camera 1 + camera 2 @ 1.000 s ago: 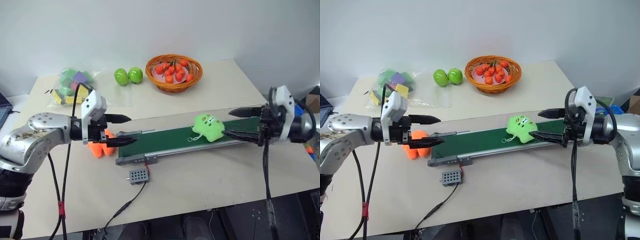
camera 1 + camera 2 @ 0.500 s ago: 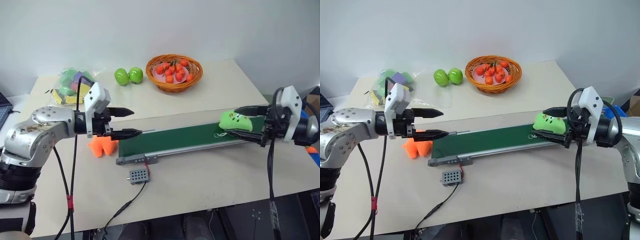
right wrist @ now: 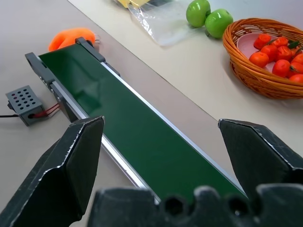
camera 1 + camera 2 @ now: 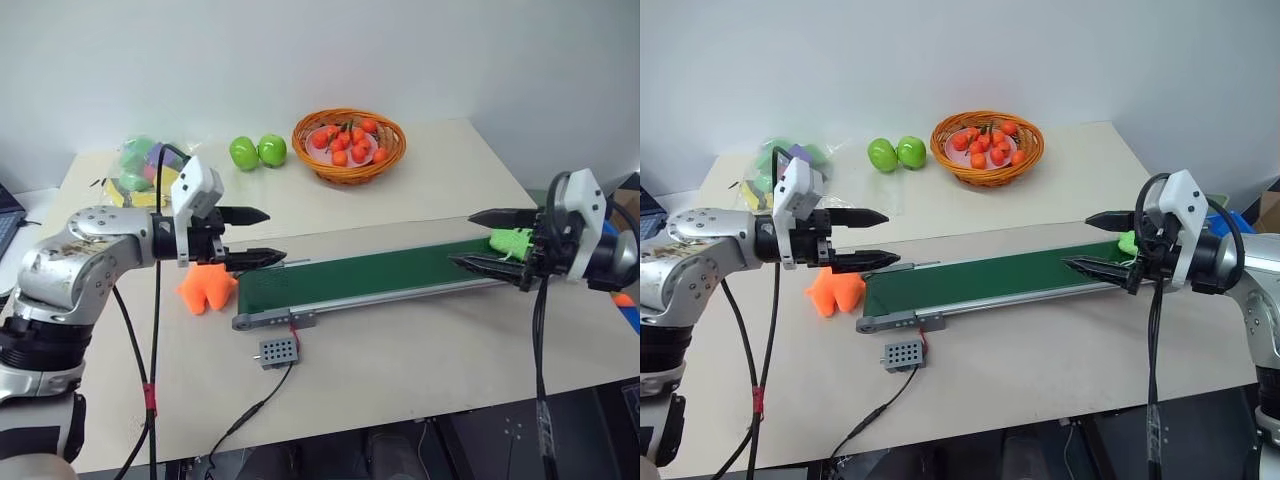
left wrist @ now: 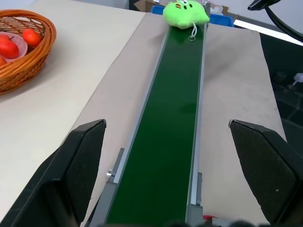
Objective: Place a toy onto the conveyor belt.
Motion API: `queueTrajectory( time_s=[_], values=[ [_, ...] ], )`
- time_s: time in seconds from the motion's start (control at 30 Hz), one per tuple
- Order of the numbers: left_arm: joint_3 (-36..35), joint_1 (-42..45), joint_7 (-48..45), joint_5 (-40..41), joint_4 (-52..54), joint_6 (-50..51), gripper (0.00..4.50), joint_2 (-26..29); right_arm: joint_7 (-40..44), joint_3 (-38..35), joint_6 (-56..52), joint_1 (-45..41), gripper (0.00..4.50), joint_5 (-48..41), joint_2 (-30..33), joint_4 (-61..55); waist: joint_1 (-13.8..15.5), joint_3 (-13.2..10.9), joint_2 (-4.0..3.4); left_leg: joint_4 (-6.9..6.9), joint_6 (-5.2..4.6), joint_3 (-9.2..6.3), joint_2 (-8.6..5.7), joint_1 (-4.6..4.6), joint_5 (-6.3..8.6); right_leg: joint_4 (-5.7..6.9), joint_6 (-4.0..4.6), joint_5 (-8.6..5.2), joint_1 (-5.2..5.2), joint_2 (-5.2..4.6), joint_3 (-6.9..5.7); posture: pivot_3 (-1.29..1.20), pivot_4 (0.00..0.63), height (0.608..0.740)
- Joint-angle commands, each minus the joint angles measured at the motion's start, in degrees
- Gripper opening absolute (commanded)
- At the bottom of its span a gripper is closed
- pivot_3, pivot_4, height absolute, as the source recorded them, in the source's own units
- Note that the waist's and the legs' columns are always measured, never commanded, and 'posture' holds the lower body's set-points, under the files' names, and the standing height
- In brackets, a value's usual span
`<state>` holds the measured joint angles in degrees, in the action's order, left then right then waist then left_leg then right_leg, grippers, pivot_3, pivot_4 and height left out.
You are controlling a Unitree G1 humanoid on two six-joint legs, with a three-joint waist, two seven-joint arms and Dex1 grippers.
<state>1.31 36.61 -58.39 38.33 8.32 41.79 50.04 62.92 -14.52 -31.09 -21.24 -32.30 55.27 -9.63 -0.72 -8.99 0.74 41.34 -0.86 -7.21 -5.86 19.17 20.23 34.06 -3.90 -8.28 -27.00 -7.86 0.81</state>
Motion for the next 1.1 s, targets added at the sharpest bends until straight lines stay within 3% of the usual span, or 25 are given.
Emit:
queueTrajectory(
  time_s=[0.03, 1.1],
  values=[
    [-2.1, 2.3, -0.2, -0.8, -0.1, -0.5, 4.45, 0.0, -1.3, -0.5, 0.3, -1.8, 4.5, -0.7, -0.7, -1.7, 0.0, 0.0, 0.0, 0.0, 0.0, 0.0, 0.0, 0.0, 0.0, 0.0, 0.0, 0.0, 0.0, 0.0, 0.0, 0.0, 0.15, 0.74],
    [-2.7, 4.9, -1.2, -3.3, -1.9, -1.2, 4.45, -0.9, -2.2, 0.5, 0.7, -2.7, 4.5, -0.4, -1.4, -1.0, 0.0, 0.0, 0.0, 0.02, 0.0, 0.0, 0.01, 0.01, 0.0, 0.0, 0.0, 0.01, 0.0, 0.0, 0.0, 0.0, 0.15, 0.74]
  ],
)
